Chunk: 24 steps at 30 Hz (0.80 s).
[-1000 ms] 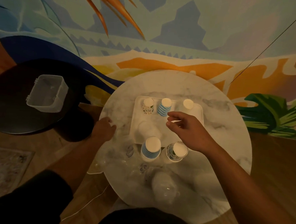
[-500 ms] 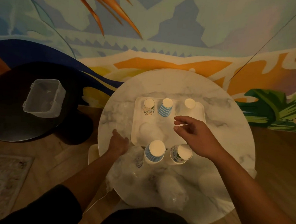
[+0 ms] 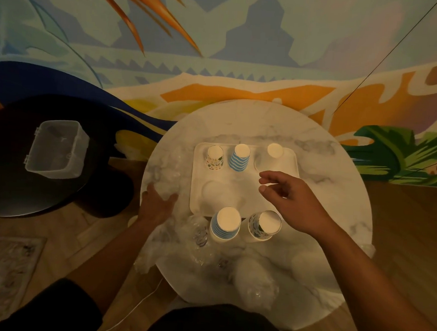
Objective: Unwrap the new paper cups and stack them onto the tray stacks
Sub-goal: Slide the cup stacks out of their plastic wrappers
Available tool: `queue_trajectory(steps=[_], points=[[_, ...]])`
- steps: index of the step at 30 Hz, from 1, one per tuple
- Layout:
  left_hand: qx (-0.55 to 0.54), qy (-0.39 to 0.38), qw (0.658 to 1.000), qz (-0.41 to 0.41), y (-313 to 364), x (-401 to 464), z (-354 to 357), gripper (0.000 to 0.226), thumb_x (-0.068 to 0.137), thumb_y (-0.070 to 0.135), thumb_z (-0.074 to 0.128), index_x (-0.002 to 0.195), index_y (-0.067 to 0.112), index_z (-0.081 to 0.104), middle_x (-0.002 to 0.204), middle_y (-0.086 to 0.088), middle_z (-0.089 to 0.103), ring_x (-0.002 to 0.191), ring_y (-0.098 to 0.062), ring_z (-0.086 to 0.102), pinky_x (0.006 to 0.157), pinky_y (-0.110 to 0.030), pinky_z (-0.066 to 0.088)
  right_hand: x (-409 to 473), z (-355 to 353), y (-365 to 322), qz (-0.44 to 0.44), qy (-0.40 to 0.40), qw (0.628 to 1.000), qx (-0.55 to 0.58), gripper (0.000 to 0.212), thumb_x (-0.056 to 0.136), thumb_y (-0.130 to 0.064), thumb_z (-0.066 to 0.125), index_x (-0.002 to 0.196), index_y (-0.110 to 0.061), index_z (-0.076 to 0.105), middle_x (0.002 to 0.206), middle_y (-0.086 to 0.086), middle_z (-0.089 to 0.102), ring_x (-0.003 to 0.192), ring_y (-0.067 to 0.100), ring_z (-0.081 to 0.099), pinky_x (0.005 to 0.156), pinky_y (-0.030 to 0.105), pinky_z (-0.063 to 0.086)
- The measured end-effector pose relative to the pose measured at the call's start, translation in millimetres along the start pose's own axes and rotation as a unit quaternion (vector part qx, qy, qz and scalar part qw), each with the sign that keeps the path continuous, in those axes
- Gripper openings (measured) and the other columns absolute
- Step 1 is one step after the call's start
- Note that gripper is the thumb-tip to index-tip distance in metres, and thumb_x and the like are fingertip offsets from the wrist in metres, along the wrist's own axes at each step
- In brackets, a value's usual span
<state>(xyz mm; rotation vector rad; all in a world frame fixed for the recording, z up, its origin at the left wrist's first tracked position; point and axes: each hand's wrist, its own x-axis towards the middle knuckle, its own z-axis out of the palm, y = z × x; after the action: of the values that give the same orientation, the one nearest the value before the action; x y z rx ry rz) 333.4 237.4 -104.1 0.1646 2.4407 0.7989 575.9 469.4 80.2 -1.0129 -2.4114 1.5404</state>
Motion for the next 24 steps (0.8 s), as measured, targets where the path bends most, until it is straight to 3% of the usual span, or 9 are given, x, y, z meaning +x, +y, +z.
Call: queue_trajectory(steps=[8, 13, 16, 19, 24], points=[[0.050, 0.023, 0.998, 0.030, -9, 5, -13, 0.096, 0.081, 0.062, 0.071, 0.154, 0.017, 0.028, 0.151, -0.017, 0.037, 0.135, -0.040, 0.046, 0.106, -0.054, 0.046, -7, -4, 1, 0.000, 0.010, 1.000, 0.015, 0.030, 0.096, -0.027, 0.068, 0.126, -0.030, 0.067, 0.114, -0.015, 0.071, 0.098, 0.015, 0.068, 0.092, 0.030, 0.055], [0.104, -0.013, 0.993, 0.047, -20, 10, -17, 0.086, 0.086, 0.043, 0.073, 0.154, 0.015, 0.027, 0.146, -0.016, 0.048, 0.131, -0.037, 0.050, 0.106, -0.049, 0.047, -10, -3, 0, 0.002, 0.006, 1.000, 0.006, 0.032, 0.096, -0.030, 0.068, 0.127, -0.031, 0.066, 0.114, -0.017, 0.071, 0.098, 0.010, 0.068, 0.091, 0.028, 0.055], [0.119, -0.021, 0.991, 0.053, -23, 12, -18, 0.064, 0.089, 0.022, 0.067, 0.146, 0.016, 0.039, 0.124, -0.016, 0.065, 0.113, -0.035, 0.062, 0.094, -0.044, 0.052, -13, -1, -2, 0.003, 0.007, 1.000, 0.008, 0.032, 0.096, -0.029, 0.068, 0.128, -0.030, 0.066, 0.115, -0.016, 0.070, 0.097, 0.008, 0.068, 0.089, 0.026, 0.055], [0.100, 0.000, 0.994, 0.051, -19, 17, -17, 0.050, 0.091, 0.009, 0.063, 0.139, 0.011, 0.049, 0.118, -0.017, 0.066, 0.107, -0.036, 0.063, 0.085, -0.040, 0.051, -15, 0, -2, 0.003, 0.007, 1.000, 0.008, 0.031, 0.096, -0.029, 0.068, 0.127, -0.029, 0.066, 0.114, -0.015, 0.070, 0.096, 0.009, 0.069, 0.087, 0.026, 0.055], [0.054, 0.015, 0.996, 0.066, -11, 33, -22, 0.046, 0.095, 0.012, 0.061, 0.139, 0.006, 0.049, 0.127, -0.017, 0.063, 0.114, -0.037, 0.060, 0.096, -0.045, 0.050, -19, 1, -4, 0.003, 0.006, 1.000, 0.014, 0.030, 0.096, -0.026, 0.069, 0.125, -0.027, 0.067, 0.113, -0.013, 0.071, 0.093, 0.010, 0.069, 0.086, 0.026, 0.055]])
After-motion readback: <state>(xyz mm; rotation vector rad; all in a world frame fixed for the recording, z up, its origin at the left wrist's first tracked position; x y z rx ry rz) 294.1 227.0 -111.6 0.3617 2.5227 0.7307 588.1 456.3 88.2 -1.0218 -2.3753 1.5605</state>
